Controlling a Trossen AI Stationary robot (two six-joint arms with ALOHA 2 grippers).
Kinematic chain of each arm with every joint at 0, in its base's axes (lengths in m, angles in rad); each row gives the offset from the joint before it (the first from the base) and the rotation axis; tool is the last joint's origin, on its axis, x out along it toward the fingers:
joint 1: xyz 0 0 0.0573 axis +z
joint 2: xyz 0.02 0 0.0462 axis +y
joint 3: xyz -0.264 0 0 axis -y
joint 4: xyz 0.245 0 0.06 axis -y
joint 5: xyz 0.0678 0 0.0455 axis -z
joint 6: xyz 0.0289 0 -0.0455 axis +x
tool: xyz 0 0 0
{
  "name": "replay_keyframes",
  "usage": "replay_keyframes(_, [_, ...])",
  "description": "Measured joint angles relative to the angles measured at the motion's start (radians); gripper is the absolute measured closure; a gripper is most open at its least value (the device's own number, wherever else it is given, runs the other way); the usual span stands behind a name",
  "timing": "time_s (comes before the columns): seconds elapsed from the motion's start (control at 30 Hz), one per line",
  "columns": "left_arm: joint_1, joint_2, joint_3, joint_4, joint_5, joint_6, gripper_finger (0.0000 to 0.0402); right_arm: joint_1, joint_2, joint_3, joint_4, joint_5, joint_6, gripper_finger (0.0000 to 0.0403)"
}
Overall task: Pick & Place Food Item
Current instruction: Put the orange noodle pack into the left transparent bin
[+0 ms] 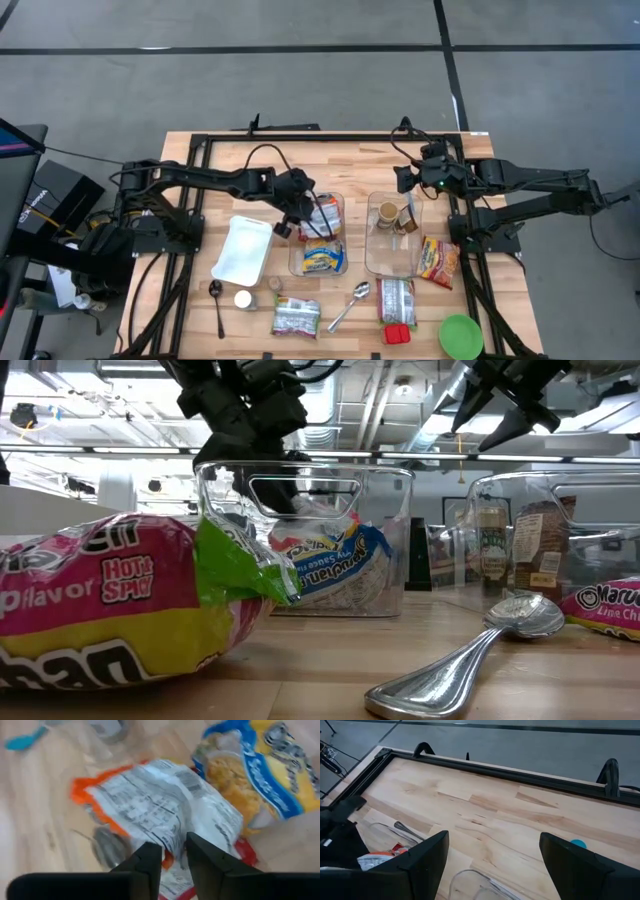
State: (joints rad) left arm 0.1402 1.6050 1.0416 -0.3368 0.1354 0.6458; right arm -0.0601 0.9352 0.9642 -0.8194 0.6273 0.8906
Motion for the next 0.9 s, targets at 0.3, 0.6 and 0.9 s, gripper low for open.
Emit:
replay_keyframes(0.3, [0.000,-0.018,0.000,0.001,-0.219,-0.088,0.0292,0.000,0.000,0.000,0.005,0.000,0.000,0.0098])
replay_keyframes(0.6, [-0.004,-0.033,0.001,0.001,-0.346,-0.187,0.0299,0.000,0.000,0.000,0.006,0.000,0.000,0.0098])
replay_keyframes(0.9, [-0.011,-0.155,0.000,0.041,-0.344,-0.418,0.0311,0.000,0.000,-0.001,0.016,-0.003,-0.001,0.0098])
